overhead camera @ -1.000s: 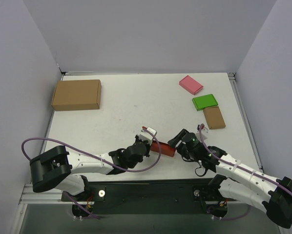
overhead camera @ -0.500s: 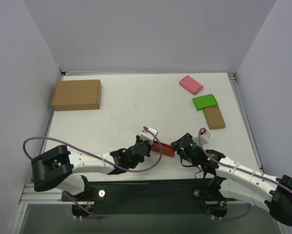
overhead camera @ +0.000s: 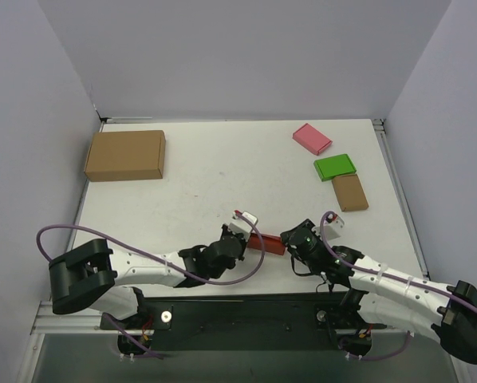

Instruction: Fold the paper box

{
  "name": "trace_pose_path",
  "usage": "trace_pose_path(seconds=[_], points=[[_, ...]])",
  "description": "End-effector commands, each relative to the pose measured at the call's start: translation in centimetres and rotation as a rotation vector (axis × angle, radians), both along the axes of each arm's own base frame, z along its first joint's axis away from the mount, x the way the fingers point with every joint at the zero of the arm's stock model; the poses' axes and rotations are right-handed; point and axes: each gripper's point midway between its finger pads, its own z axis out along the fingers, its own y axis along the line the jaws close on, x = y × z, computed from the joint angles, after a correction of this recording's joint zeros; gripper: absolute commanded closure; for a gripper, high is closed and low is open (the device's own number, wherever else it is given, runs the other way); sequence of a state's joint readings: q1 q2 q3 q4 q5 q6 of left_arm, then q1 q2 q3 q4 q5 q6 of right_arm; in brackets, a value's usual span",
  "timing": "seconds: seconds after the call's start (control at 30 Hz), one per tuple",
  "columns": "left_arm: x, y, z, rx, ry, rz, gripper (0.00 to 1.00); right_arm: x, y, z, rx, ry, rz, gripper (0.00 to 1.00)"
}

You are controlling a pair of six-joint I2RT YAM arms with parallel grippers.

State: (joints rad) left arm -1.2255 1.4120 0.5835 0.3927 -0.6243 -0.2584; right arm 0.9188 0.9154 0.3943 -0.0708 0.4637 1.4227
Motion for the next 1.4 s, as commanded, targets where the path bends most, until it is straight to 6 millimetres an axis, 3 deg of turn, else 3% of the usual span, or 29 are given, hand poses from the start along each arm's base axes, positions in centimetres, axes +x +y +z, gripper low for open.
trace_pose_path(seconds=[0.0,0.27,0.63,0.93,1.23,1.37], points=[[-4.0,2.0,-5.8,0.181,0.152,-0.134,0.82,-1.1,-0.7,-1.9,-0.073,0.055,0.007,0.84],[-4.4,2.0,-5.1,0.14,0.143,-0.15,0.66,-1.2,-1.1,-2.2,-0.106,0.058,-0.008,0.83],[-4.7,1.6,-4.4,0.087,0.151,-0.167,0.59,-0.9,-1.4,-1.9,-0.139,0.044,-0.025,0.83],[-5.1,1.1,-1.7,-0.023,0.142,-0.188,0.35,-0.8,-1.6,-1.7,-0.153,0.041,-0.03,0.83],[-5.6,0.5,0.5,-0.138,0.158,-0.204,0.31,-0.8,-1.4,-1.7,-0.162,0.041,-0.024,0.83],[-5.4,0.6,3.0,-0.237,0.154,-0.194,0.29,-0.7,-1.4,-1.5,-0.161,0.035,-0.024,0.83]])
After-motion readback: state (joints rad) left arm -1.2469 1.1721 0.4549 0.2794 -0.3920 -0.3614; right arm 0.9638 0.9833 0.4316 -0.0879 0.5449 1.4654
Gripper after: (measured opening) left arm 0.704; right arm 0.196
